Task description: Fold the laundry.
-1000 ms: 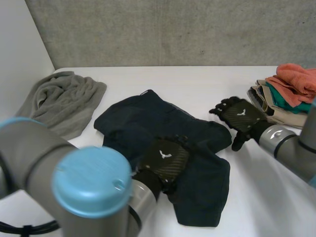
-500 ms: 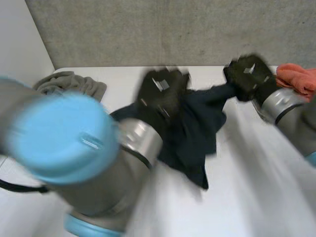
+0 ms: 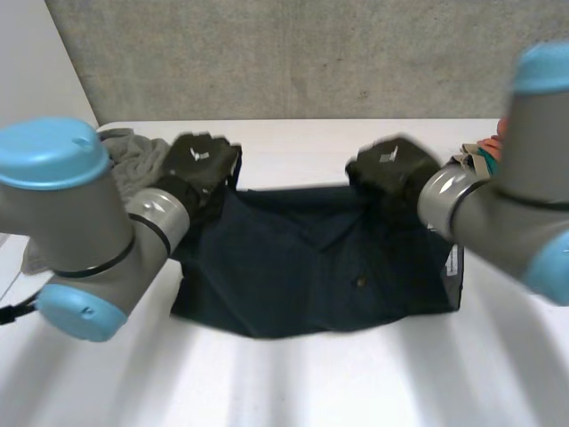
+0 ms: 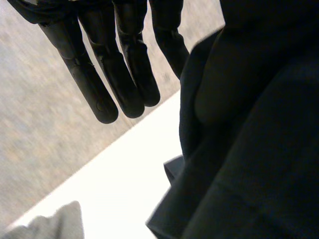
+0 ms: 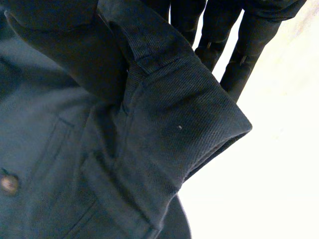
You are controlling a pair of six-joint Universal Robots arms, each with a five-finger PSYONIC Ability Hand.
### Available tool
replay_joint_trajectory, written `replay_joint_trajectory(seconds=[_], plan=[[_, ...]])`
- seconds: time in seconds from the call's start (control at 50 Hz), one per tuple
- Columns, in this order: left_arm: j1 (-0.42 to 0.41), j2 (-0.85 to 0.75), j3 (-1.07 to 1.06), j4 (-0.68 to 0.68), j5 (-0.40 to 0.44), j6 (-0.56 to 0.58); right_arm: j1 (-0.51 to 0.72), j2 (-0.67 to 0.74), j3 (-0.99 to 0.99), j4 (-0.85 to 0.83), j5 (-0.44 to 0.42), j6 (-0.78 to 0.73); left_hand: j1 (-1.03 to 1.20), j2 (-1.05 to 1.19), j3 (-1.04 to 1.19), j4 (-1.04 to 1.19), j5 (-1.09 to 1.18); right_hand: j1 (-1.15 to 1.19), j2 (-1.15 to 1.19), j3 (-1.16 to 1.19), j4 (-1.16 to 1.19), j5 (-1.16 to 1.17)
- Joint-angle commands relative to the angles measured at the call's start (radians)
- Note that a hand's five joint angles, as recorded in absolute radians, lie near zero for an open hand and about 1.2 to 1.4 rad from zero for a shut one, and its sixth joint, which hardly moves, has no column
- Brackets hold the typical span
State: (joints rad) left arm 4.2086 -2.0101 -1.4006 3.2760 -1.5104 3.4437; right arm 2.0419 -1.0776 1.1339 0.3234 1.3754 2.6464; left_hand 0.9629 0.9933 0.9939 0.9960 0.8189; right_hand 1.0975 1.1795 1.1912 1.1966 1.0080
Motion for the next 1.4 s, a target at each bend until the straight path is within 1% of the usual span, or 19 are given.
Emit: replay_joint_trajectory(seconds=[0.02,0.06,0.1,0.24,0.32,0.52,0.62,0.88,0.98,1.0,1.06,1.08,1.1,1.14,1.18,1.24,1.32,1.34,1.4], plan=[[0.008,-0.151,0.074,-0.004,0.042,0.012,0.011,0.156,-0.016,-0.099,0.139,-0.023,-0.599,-0.629,-0.63,-0.632,-0.63,-0.488,-0.57,-0.582,-0.587,-0.573],[0.002,-0.144,0.074,-0.025,0.041,0.011,0.009,0.15,-0.002,-0.112,0.149,-0.023,-0.638,-0.668,-0.669,-0.671,-0.668,-0.727,-0.809,-0.821,-0.826,-0.812],[-0.004,-0.096,0.071,-0.065,0.033,0.008,0.003,0.127,0.024,-0.121,0.151,-0.013,-0.652,-0.683,-0.683,-0.686,-0.683,-0.766,-0.848,-0.86,-0.865,-0.851],[-0.009,0.112,-0.015,-0.17,-0.051,0.0,-0.005,-0.04,0.118,-0.119,0.146,-0.013,-0.653,-0.683,-0.684,-0.686,-0.683,-0.754,-0.836,-0.848,-0.853,-0.839],[-0.002,0.191,-0.079,-0.177,-0.057,0.002,-0.006,-0.13,0.156,-0.104,0.148,-0.023,-0.653,-0.683,-0.684,-0.686,-0.683,-0.745,-0.827,-0.839,-0.845,-0.83],[0.059,0.176,-0.193,-0.174,-0.037,0.009,0.015,-0.228,0.245,-0.044,0.143,-0.098,-0.626,-0.656,-0.657,-0.659,-0.657,-0.69,-0.772,-0.783,-0.789,-0.775],[0.065,0.032,-0.163,-0.138,-0.013,0.012,0.012,-0.174,0.231,-0.069,0.145,-0.106,-0.623,-0.654,-0.654,-0.656,-0.654,-0.69,-0.772,-0.783,-0.789,-0.775],[0.064,-0.226,0.063,-0.073,0.001,0.018,0.011,0.18,0.009,-0.182,0.142,-0.105,-0.535,-0.566,-0.566,-0.568,-0.566,-0.619,-0.701,-0.713,-0.718,-0.704],[0.064,-0.28,0.121,-0.072,0.001,0.018,0.008,0.266,-0.029,-0.27,0.142,-0.112,-0.28,-0.311,-0.311,-0.313,-0.311,-0.593,-0.675,-0.686,-0.692,-0.678],[0.062,-0.292,0.138,-0.07,0.001,0.018,0.008,0.281,-0.035,-0.292,0.142,-0.117,-0.114,-0.144,-0.145,-0.147,-0.144,-0.593,-0.675,-0.686,-0.692,-0.678],[0.062,-0.315,0.169,-0.067,0.001,0.018,0.003,0.343,-0.066,-0.38,0.137,-0.138,0.066,0.036,0.035,0.033,0.036,-0.543,-0.625,-0.637,-0.642,-0.628],[0.062,-0.332,0.19,-0.064,0.001,0.018,0.001,0.356,-0.075,-0.397,0.142,-0.144,0.212,0.182,0.181,0.179,0.182,-0.517,-0.599,-0.61,-0.616,-0.602],[0.062,-0.341,0.201,-0.064,0.001,0.018,0.001,0.37,-0.086,-0.406,0.142,-0.149,0.292,0.262,0.261,0.259,0.262,-0.467,-0.549,-0.561,-0.566,-0.552],[0.062,-0.36,0.227,-0.062,0.001,0.02,0.0,0.41,-0.12,-0.409,0.133,-0.157,0.433,0.402,0.402,0.4,0.402,-0.048,-0.13,-0.142,-0.147,-0.133],[0.062,-0.39,0.278,-0.061,-0.001,0.025,0.0,0.424,-0.143,-0.418,0.117,-0.158,0.433,0.403,0.402,0.4,0.403,0.297,0.215,0.204,0.198,0.212],[0.062,-0.426,0.371,-0.044,-0.001,0.061,-0.006,0.424,-0.186,-0.451,0.097,-0.151,0.433,0.403,0.402,0.4,0.403,0.299,0.217,0.205,0.2,0.214],[0.062,-0.424,0.509,0.086,-0.005,0.13,-0.019,0.394,-0.27,-0.602,0.097,-0.138,0.433,0.403,0.402,0.4,0.403,0.299,0.217,0.205,0.2,0.214],[0.06,-0.421,0.532,0.137,-0.007,0.135,-0.02,0.369,-0.298,-0.706,0.1,-0.132,0.433,0.403,0.402,0.4,0.403,0.299,0.217,0.205,0.2,0.214],[0.057,-0.388,0.588,0.391,-0.014,0.14,-0.026,0.334,-0.333,-0.886,0.116,-0.12,0.433,0.403,0.402,0.4,0.403,0.299,0.217,0.205,0.2,0.214]])
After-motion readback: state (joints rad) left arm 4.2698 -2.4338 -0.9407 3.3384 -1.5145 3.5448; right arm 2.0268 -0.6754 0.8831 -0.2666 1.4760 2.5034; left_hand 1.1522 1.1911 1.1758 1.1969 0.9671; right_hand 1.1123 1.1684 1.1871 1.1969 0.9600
